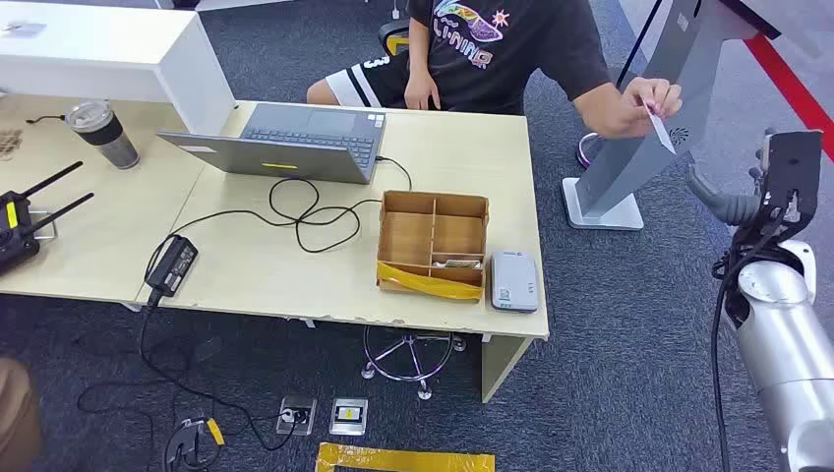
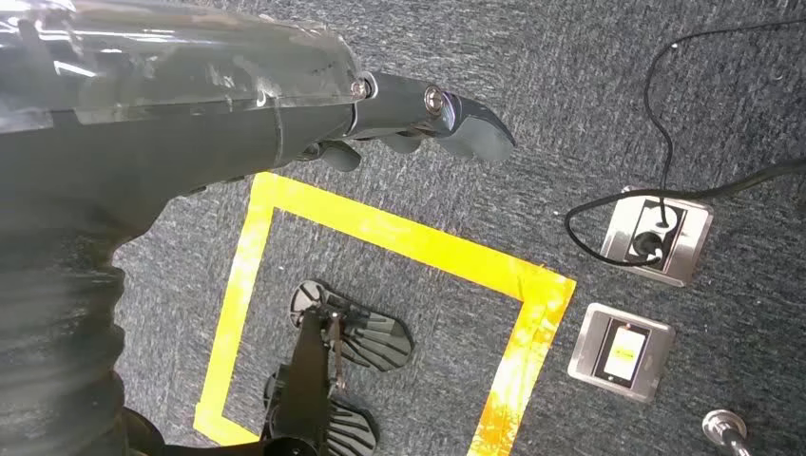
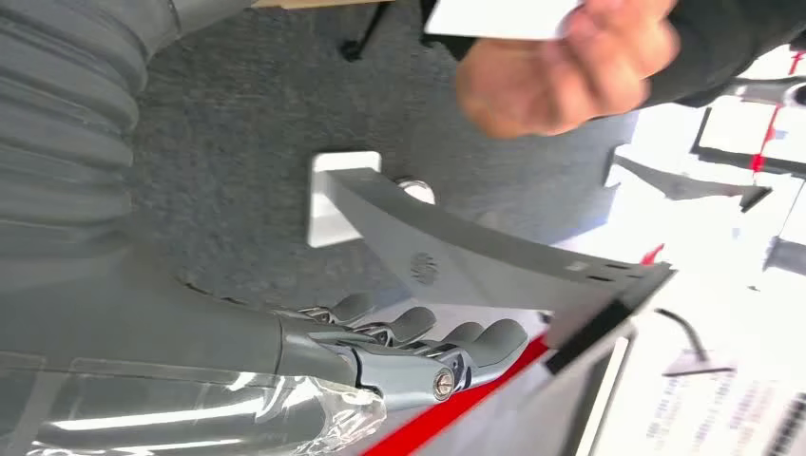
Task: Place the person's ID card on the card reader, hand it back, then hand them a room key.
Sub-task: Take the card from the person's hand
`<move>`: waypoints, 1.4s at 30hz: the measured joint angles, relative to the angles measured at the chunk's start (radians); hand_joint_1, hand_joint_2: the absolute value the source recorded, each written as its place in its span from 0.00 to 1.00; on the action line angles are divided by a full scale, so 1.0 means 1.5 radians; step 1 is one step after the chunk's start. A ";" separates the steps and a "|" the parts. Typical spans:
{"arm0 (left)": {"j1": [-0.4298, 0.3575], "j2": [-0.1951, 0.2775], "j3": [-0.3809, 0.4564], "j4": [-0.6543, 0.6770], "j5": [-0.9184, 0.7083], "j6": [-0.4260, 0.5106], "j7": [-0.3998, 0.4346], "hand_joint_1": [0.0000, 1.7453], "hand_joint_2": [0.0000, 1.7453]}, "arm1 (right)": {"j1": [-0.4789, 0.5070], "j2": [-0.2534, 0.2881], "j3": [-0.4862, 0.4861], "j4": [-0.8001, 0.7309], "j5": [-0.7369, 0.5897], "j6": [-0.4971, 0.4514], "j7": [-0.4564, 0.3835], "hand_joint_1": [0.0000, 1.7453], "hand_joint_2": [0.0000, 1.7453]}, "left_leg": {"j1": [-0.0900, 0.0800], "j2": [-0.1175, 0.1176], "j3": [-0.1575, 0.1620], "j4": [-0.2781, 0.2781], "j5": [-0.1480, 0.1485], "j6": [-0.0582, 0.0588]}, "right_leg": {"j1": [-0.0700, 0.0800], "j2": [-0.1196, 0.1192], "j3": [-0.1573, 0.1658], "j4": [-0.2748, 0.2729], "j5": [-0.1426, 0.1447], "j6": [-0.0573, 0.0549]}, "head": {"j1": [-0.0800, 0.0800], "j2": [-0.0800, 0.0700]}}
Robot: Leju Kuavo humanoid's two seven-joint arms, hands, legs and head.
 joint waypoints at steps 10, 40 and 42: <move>-0.005 -0.003 0.000 0.000 -0.007 -0.006 0.000 0.00 1.00 | 0.034 0.025 -0.018 -0.170 0.163 0.003 0.044 0.00 1.00 | 0.000 0.000 0.000 0.000 0.000 0.000 | 0.000 0.000 0.000 0.000 0.000 0.000 | 0.000 0.000; -0.039 -0.019 0.000 0.000 -0.050 0.016 0.000 0.00 1.00 | 0.090 0.220 0.125 -0.363 0.711 -0.049 0.062 0.00 1.00 | 0.001 0.000 0.000 0.000 0.000 0.000 | 0.001 0.000 0.000 0.000 0.000 -0.001 | 0.000 0.000; -0.039 -0.020 0.000 0.000 -0.048 0.016 0.000 0.00 1.00 | 0.091 0.234 0.139 -0.341 0.726 -0.066 0.060 0.00 1.00 | 0.001 0.000 0.000 0.000 0.000 0.000 | 0.001 0.000 0.000 0.000 0.000 -0.001 | 0.000 0.000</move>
